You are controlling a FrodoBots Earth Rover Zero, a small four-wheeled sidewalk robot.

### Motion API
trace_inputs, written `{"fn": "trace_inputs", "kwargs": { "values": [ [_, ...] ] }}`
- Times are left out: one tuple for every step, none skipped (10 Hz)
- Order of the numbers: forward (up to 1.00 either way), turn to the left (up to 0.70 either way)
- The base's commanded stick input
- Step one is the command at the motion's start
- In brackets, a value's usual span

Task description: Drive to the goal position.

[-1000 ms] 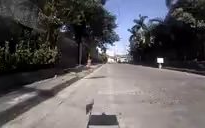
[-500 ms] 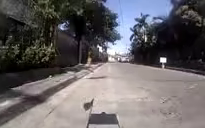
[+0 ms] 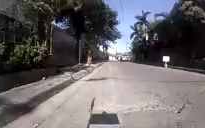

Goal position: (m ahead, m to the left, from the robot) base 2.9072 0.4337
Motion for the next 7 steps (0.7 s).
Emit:
{"fn": "trace_inputs", "kwargs": {
  "values": [
    [0.70,0.00],
    [0.70,0.00],
    [0.70,0.00],
    [0.70,0.00],
    [0.70,0.00],
    [0.70,0.00],
    [0.70,0.00]
  ]
}}
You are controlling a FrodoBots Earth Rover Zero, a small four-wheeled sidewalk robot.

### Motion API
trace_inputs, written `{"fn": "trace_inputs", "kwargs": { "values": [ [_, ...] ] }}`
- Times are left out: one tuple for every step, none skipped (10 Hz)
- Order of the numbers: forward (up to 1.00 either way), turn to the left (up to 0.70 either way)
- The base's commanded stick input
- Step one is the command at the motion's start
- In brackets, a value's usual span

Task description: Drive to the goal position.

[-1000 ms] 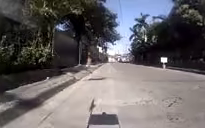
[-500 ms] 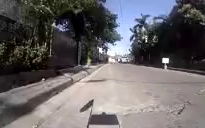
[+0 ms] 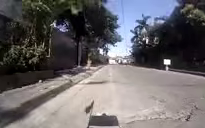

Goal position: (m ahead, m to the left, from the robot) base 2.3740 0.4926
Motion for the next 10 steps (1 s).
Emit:
{"fn": "trace_inputs", "kwargs": {
  "values": [
    [0.70,0.00],
    [0.70,0.00],
    [0.70,0.00],
    [0.70,0.00],
    [0.70,0.00],
    [0.70,0.00],
    [0.70,0.00],
    [0.70,0.00],
    [0.70,0.00],
    [0.70,0.00]
  ]
}}
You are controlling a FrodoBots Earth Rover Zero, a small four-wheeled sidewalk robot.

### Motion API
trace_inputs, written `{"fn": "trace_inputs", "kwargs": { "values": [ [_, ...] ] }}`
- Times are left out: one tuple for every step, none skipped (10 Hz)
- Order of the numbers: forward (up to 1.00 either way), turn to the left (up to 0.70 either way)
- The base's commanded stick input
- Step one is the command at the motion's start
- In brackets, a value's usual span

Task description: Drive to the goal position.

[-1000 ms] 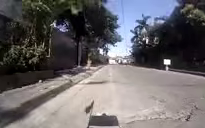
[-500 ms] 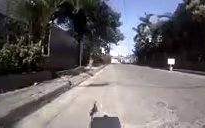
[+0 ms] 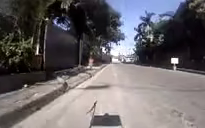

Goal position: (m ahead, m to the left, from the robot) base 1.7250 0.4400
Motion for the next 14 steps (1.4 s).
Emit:
{"fn": "trace_inputs", "kwargs": {
  "values": [
    [0.70,0.00],
    [0.70,0.00],
    [0.70,-0.04],
    [0.70,-0.13],
    [0.70,-0.22],
    [0.70,-0.32],
    [0.70,-0.16],
    [0.70,-0.05],
    [0.70,-0.04],
    [0.70,-0.04],
    [0.70,-0.03],
    [0.70,-0.03],
    [0.70,-0.03],
    [0.70,-0.03]
  ]
}}
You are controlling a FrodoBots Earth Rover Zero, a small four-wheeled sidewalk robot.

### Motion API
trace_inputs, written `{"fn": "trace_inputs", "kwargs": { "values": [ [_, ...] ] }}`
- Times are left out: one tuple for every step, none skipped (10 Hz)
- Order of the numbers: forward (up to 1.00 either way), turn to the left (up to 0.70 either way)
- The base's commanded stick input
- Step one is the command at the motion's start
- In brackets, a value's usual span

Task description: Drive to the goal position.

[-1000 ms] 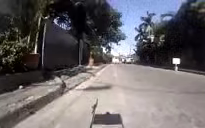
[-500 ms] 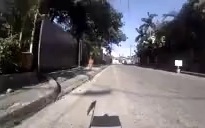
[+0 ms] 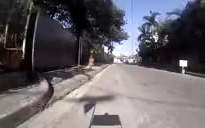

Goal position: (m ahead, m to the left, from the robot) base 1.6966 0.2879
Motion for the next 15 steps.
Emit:
{"fn": "trace_inputs", "kwargs": {
  "values": [
    [0.70,-0.03],
    [0.70,-0.03],
    [0.70,-0.03],
    [0.70,-0.03],
    [0.70,-0.03],
    [0.70,-0.03],
    [0.70,-0.03],
    [0.70,-0.03],
    [0.70,-0.03],
    [0.70,-0.03],
    [0.70,-0.03],
    [0.70,-0.03],
    [0.70,-0.03],
    [0.70,-0.03],
    [0.70,-0.08]
  ]
}}
